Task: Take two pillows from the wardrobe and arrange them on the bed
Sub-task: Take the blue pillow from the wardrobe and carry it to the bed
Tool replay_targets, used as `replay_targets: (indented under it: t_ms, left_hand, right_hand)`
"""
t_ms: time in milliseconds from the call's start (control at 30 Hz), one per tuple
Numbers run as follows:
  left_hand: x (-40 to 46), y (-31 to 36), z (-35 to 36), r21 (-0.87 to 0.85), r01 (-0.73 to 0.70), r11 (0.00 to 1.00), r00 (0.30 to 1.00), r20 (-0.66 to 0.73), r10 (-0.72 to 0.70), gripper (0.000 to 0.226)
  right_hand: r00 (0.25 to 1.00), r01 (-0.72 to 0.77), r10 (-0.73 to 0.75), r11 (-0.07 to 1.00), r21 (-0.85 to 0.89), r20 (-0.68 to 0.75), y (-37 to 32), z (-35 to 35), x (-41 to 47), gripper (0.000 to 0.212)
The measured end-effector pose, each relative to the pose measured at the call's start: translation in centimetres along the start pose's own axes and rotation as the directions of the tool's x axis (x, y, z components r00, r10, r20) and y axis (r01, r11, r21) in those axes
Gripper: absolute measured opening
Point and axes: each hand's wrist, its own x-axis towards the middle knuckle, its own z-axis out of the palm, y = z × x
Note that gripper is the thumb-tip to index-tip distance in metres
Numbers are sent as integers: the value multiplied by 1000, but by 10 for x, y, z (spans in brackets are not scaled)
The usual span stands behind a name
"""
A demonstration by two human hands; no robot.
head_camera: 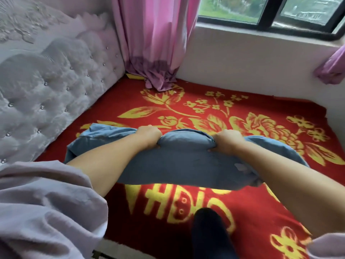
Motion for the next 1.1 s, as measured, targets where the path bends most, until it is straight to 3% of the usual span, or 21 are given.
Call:
replay_targets:
  t_ms: [200, 367, 633, 833, 967, 1100]
  left_hand:
    - [75, -25, 2, 8, 128, 992, 986, 110, -128, 31]
    - [142, -20, -22, -8, 199, 980, 957, 219, -193, 27]
    - [197, -42, -81, -78, 230, 970, 972, 60, -226, 27]
    - [202, -106, -77, -107, 229, 968, 968, -80, -238, 33]
    - [217, -180, -64, -67, 167, 984, 977, -121, -175, 35]
    - [217, -249, -56, -141, 152, 978, 979, -116, -169, 30]
  right_hand:
    - [986, 167, -167, 986, -4, 8, 23, 13, 117, 32]
    - [962, 253, -255, 967, 33, 102, 65, 14, 187, 29]
    - [949, 309, -313, 946, -97, -27, 119, -79, 255, 29]
    - [920, 328, -354, 930, -164, -168, 80, -119, 302, 30]
    - [938, 265, -293, 950, -163, -183, 30, -129, 345, 28]
    - [940, 275, -300, 948, -159, -165, -24, -152, 385, 29]
